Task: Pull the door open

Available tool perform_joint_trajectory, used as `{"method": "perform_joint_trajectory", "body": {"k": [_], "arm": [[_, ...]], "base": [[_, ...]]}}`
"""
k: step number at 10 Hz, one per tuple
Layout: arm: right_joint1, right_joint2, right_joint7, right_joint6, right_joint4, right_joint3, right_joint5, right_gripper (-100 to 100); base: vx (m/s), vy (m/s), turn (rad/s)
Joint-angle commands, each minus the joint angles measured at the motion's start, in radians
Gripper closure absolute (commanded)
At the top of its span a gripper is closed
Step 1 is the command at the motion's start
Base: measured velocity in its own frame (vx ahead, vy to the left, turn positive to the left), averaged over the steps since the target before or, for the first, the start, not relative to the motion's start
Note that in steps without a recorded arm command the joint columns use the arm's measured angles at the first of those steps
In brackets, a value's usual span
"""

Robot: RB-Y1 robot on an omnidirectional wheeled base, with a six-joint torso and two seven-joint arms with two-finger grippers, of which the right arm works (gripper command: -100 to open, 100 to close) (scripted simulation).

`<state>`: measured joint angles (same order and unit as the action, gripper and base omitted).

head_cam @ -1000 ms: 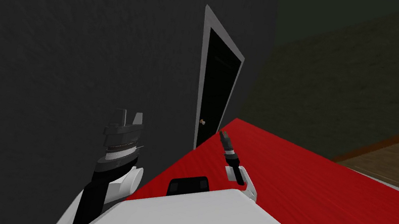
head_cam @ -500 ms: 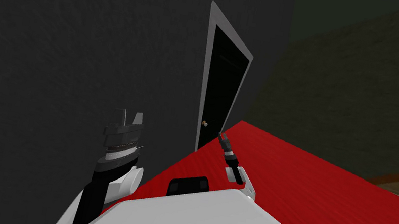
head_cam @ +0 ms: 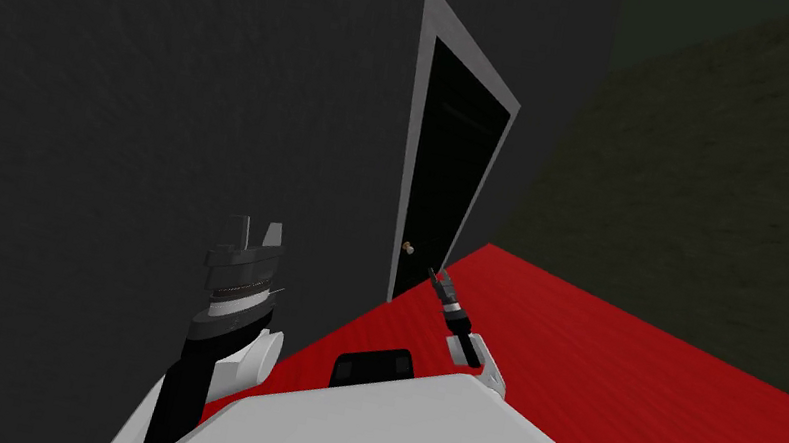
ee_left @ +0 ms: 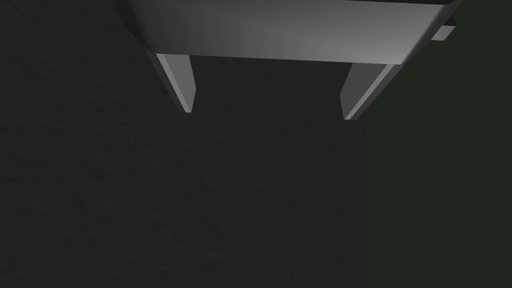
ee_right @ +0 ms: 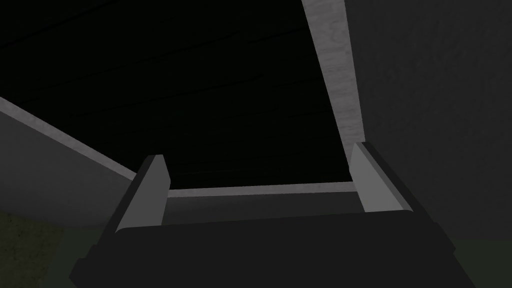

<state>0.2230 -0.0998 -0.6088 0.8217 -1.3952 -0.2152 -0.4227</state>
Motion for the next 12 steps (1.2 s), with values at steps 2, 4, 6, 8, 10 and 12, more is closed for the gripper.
{"method": "perform_joint_trajectory", "body": {"k": [2, 4, 6, 8, 10, 12], "arm": [[-0.017, -0.005, -0.039, 0.018, 0.063, -0.015, -0.016, -100], [-0.032, -0.008, -0.085, 0.031, 0.125, -0.029, -0.040, -100], [-0.040, -0.009, -0.108, 0.037, 0.156, -0.037, -0.051, -100], [-0.054, -0.011, -0.152, 0.049, 0.215, -0.050, -0.074, -100], [-0.068, -0.012, -0.193, 0.061, 0.267, -0.063, -0.095, -100], [-0.081, -0.014, -0.232, 0.072, 0.323, -0.075, -0.115, -100]], "base": [[0.032, -0.037, 0.097], [0.050, -0.076, 0.190], [0.065, -0.076, 0.105], [0.040, -0.055, 0.132], [0.049, -0.080, 0.167], [0.048, -0.083, 0.143]]}}
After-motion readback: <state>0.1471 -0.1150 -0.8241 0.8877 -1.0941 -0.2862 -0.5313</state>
